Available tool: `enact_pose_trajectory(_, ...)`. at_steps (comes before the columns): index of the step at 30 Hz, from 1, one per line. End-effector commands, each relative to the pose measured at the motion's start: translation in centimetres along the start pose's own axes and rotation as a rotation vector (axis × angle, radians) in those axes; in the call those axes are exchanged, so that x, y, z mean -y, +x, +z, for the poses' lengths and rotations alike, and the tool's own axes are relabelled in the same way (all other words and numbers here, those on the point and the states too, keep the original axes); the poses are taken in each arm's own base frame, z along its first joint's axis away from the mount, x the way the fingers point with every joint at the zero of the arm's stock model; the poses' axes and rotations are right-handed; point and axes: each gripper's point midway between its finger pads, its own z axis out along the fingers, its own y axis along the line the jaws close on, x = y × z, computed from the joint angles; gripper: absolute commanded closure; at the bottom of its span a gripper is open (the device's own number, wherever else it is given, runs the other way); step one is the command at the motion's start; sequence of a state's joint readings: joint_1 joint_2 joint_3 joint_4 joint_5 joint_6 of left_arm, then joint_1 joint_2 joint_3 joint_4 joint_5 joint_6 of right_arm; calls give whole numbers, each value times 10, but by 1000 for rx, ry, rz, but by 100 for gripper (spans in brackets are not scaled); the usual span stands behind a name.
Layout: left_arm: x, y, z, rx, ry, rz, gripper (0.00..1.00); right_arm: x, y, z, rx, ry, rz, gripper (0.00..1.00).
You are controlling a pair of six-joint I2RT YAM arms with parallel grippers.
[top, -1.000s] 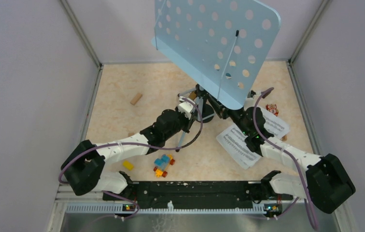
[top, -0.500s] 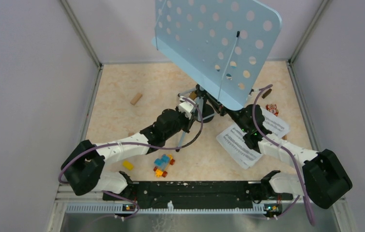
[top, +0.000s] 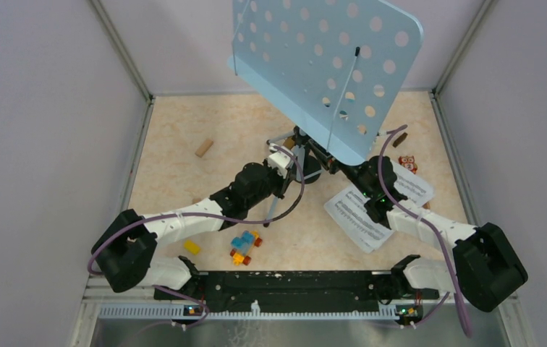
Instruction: Pack up the instrument practice props
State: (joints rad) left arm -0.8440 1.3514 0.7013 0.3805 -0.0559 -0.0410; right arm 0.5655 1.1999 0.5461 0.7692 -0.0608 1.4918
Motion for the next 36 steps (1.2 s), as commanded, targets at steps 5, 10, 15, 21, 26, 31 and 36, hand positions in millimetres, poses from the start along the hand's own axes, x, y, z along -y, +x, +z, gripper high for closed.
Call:
enact_pose_trajectory(5, 29, -15, 8, 38, 148, 94, 100, -35, 4, 0, -29, -116, -42, 100)
enact_pose_trajectory(10, 32, -15, 8, 35, 165, 95, 100, -46, 12, 5, -77, -143, -284, 100)
enact_pose_trajectory(15, 32, -16, 7, 39, 166, 92, 100, -63, 52, 2, -204, -333, -810, 100)
enact_pose_trajectory(21, 40, -17, 7, 41, 207, 86, 100, -18, 106, -15, -392, -457, -1447, 100)
enact_pose_trajectory(26, 39, -14, 8, 32, 201, 87, 100, 34, 135, -32, -633, -544, -1914, 100)
enact_pose_trajectory(31, 40, -13, 8, 27, 208, 84, 100, 73, 145, -53, -803, -647, -2214, 100)
enact_pose_trajectory(36, 41, -11, 8, 23, 210, 83, 100, 95, 125, -60, -880, -612, -2468, 100)
